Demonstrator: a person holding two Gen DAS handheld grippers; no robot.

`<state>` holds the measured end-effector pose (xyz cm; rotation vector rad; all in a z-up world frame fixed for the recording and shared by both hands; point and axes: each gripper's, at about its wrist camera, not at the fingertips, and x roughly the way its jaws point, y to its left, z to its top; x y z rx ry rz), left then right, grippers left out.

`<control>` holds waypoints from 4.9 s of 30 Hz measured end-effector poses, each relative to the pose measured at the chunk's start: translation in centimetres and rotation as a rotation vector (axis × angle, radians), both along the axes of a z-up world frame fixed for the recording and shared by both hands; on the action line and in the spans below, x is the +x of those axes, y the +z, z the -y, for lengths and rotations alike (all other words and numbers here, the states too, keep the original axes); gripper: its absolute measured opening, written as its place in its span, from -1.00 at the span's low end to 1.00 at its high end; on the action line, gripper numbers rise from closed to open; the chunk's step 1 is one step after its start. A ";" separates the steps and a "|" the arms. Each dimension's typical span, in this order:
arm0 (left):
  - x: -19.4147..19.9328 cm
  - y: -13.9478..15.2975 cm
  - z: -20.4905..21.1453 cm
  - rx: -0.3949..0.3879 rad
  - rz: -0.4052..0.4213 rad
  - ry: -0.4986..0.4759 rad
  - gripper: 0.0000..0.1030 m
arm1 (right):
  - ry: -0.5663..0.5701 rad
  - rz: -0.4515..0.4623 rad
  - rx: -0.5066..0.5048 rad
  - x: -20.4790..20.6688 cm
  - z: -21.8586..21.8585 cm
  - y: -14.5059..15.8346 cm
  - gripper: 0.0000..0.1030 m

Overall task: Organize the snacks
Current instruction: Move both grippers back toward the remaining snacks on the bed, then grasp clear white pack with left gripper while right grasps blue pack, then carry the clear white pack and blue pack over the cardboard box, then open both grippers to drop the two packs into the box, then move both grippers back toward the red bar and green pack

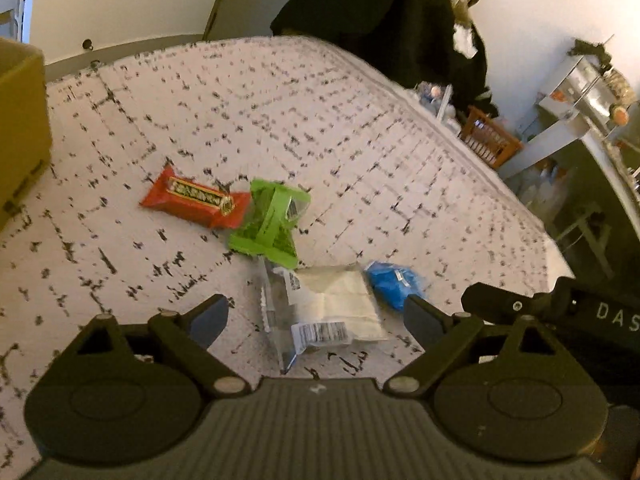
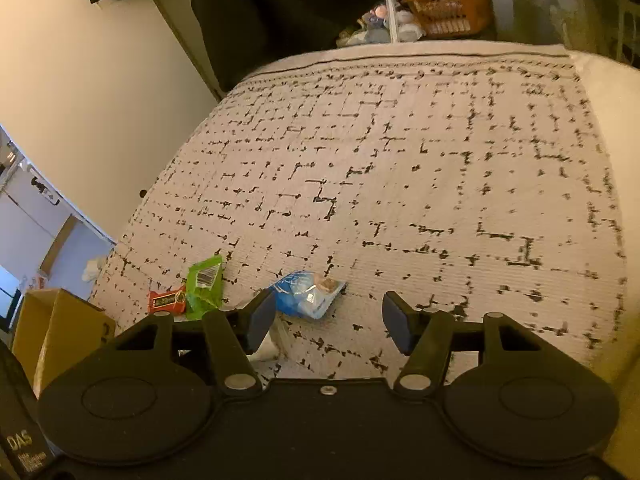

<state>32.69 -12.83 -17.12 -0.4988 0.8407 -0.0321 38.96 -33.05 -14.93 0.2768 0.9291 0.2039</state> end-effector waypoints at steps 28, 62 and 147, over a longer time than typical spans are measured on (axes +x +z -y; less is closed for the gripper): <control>-2.7 2.2 -2.6 0.007 0.009 0.094 -0.58 | 0.091 -0.029 -0.131 0.5 -4.8 -0.4 -0.55; -13.7 15.5 -10.6 0.054 0.237 0.246 -0.65 | 0.198 0.281 -0.063 -10.7 -14.4 14.5 -0.55; -15.4 15.1 -24.0 0.177 0.040 0.465 0.69 | 0.311 0.173 -0.022 -10.6 -21.3 13.3 0.78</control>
